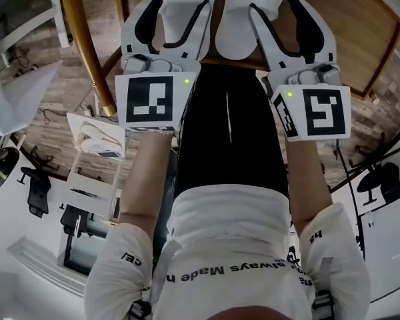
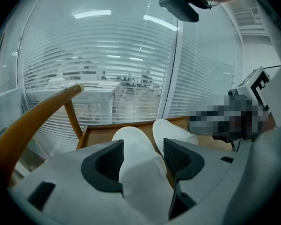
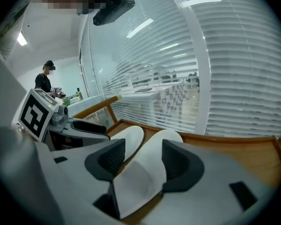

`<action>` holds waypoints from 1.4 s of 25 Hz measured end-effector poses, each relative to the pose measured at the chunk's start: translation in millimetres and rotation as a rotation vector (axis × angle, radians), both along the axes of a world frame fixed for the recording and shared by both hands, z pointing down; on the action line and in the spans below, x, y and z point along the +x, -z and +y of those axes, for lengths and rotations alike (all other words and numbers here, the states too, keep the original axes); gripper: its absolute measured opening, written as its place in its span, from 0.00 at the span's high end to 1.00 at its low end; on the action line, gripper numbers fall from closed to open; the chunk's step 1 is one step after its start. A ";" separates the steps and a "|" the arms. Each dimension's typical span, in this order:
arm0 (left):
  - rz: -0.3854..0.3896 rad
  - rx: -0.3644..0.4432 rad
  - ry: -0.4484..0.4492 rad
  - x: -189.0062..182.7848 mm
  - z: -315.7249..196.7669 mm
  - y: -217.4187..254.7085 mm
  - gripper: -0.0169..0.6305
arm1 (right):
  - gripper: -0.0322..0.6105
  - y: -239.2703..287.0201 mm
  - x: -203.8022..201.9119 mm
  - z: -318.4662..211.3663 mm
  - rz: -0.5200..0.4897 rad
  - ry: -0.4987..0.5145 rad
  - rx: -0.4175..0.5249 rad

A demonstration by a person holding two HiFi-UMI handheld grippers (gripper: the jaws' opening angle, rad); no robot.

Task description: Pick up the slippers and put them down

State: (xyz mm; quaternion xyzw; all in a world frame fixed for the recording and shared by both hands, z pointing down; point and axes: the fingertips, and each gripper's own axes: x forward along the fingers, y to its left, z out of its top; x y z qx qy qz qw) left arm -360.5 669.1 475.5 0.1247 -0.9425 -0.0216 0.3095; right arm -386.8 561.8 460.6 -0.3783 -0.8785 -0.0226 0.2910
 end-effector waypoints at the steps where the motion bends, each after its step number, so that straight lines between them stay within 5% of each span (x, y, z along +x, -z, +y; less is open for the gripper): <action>1: 0.006 -0.013 -0.008 -1.6 -0.9 -7.3 0.60 | 0.62 -6.9 -1.1 -0.4 0.002 -0.002 0.010; 9: 0.049 -0.075 -0.011 -3.1 4.0 -43.5 0.61 | 0.62 -49.1 -1.7 -6.3 -0.016 -0.015 0.122; 13: 0.032 -0.132 0.007 -5.4 10.8 -41.1 0.85 | 0.85 -50.8 -5.1 -10.9 -0.060 -0.025 0.154; 20: 0.023 -0.129 0.017 -2.0 13.9 -33.1 0.92 | 0.91 -39.4 -4.8 -15.0 -0.074 -0.041 0.143; 35: -0.077 -0.034 0.016 -7.3 5.2 86.8 0.93 | 0.91 61.3 -6.7 -20.6 -0.109 -0.067 0.073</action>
